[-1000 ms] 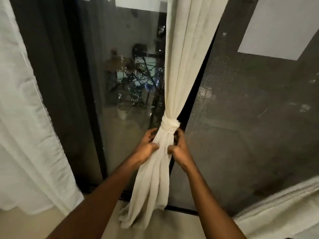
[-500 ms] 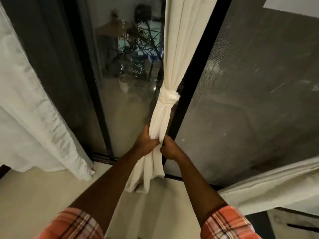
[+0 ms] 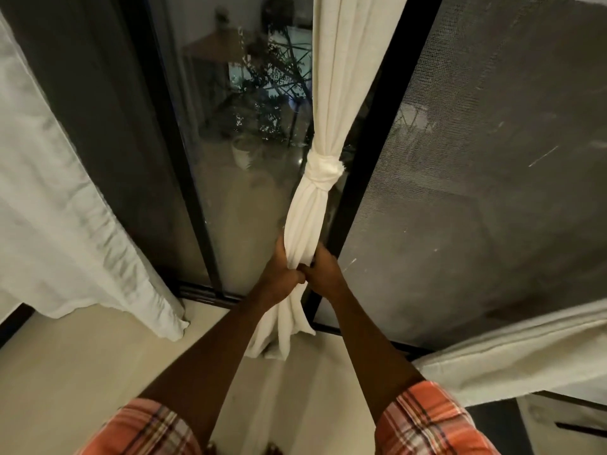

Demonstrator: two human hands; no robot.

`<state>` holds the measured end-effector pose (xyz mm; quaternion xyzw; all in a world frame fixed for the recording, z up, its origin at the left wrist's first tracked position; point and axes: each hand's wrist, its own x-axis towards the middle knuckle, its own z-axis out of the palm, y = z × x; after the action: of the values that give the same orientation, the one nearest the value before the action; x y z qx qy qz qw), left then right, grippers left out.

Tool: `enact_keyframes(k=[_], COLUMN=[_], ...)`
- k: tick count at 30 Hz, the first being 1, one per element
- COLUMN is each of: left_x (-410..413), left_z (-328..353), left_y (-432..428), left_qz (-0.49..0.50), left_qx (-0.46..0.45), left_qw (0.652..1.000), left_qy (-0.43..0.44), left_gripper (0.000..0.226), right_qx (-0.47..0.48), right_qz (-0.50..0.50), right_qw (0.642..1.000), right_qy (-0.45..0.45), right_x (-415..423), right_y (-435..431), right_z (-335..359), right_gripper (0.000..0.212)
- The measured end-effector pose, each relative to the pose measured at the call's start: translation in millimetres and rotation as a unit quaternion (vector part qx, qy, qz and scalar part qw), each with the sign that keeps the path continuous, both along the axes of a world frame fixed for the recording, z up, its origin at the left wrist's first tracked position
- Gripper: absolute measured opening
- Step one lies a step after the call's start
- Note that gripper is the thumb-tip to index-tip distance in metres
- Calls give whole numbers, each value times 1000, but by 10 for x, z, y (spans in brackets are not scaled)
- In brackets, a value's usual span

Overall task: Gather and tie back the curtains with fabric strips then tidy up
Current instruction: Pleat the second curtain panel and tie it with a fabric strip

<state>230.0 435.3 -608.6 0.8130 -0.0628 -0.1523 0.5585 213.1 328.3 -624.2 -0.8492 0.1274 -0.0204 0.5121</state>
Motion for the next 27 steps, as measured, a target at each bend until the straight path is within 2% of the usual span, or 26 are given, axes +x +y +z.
enact_keyframes(k=[2,5,8,11,14,17,20,22,23,25,27], left_x=[19,36,70,119,141,167,170,161,155,161,159], left_z=[-76,-89,-100,-187,-221,-225,-247,-245,-237,-238,-253], left_y=[29,12,-23,8,95,182,193,194,198,230,270], left_qz=[-12,20,61,95,115,119,87,66,47,3,-23], left_qx=[-5,-49,20,112,143,134,101,87,85,92,95], left_qw=[1000,999,997,985,977,978,987,990,992,993,992], left_qy=[-5,-13,-45,-86,-110,-106,-90,-88,-84,-76,-75], left_gripper=[87,77,64,49,43,40,43,44,45,52,57], right_qx=[-42,-87,-83,-112,-135,-125,-80,24,51,47,-13], right_qz=[-1,-6,6,34,39,9,22,58,63,38,-28], right_qw=[999,995,995,990,988,990,994,994,992,993,998], right_qy=[10,37,53,74,67,57,77,88,96,98,51], right_x=[33,38,37,63,62,43,68,99,113,127,140], right_y=[-14,-14,-34,-96,-206,-298,-248,-154,-120,-55,-12], right_z=[-7,-19,-42,-53,-67,-72,-57,-51,-59,-69,-104], right_gripper=[39,32,26,40,50,43,71,85,85,78,76])
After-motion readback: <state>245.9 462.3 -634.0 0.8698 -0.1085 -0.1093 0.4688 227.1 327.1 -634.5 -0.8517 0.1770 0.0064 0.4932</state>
